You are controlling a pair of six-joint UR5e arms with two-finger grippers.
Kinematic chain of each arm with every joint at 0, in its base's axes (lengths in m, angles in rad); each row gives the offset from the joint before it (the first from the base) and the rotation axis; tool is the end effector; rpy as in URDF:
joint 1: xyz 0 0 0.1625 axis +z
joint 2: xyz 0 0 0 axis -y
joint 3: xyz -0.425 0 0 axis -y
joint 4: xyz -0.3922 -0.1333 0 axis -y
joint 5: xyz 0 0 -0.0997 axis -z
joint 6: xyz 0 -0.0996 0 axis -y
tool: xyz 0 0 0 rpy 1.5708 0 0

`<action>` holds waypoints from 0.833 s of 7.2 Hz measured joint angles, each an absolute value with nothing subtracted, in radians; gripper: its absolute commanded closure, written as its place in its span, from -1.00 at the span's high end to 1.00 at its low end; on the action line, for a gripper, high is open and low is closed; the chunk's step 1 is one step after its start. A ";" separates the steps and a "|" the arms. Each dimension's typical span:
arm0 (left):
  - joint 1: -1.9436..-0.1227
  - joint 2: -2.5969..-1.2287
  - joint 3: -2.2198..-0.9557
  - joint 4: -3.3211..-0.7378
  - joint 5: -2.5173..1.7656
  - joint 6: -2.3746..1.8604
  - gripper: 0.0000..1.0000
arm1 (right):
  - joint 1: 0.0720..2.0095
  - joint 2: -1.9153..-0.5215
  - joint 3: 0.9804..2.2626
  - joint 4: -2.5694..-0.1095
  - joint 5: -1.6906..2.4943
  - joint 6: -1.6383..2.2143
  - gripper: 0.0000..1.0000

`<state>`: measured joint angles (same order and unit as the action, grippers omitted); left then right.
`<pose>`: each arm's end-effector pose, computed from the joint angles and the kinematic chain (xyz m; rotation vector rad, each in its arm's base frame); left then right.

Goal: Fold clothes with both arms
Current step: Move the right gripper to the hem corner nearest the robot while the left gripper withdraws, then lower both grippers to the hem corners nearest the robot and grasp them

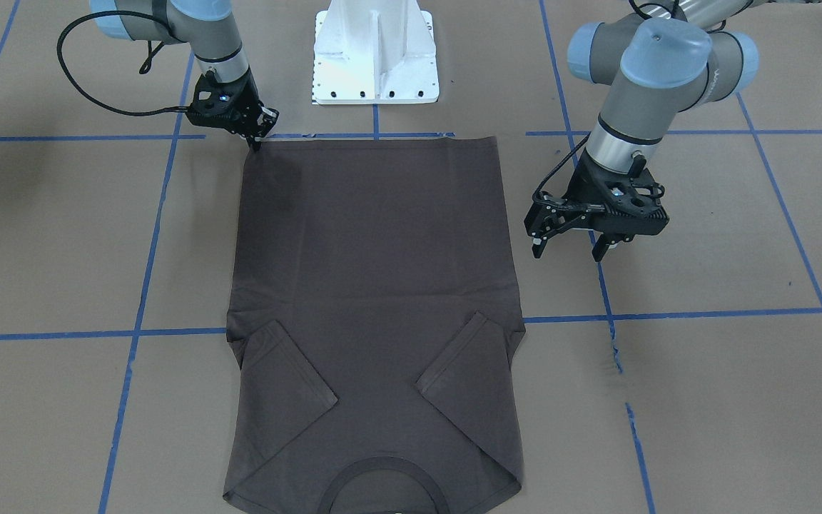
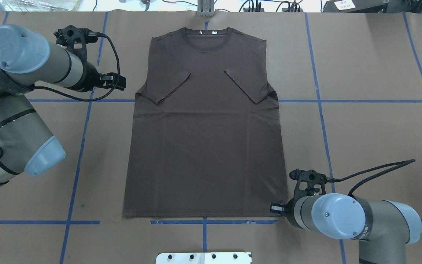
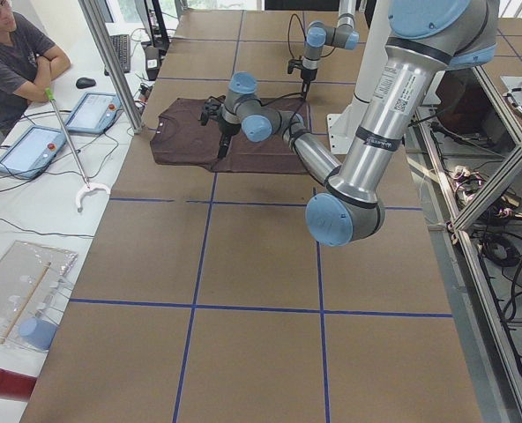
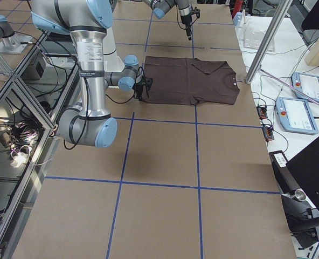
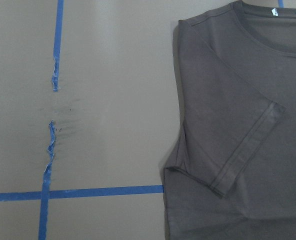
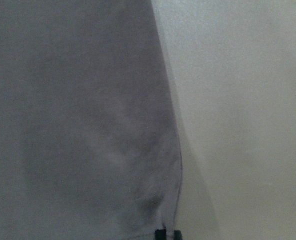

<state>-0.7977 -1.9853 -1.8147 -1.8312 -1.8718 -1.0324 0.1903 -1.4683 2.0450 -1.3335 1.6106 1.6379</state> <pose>0.3569 -0.5144 0.2900 0.3452 0.8884 -0.1011 -0.4793 -0.2240 0.3673 0.0126 -0.8165 0.2268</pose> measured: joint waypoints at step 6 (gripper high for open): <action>-0.536 -1.837 -2.077 -1.768 -1.853 -1.648 0.81 | 0.237 -1.464 2.092 -1.322 1.627 1.636 -1.00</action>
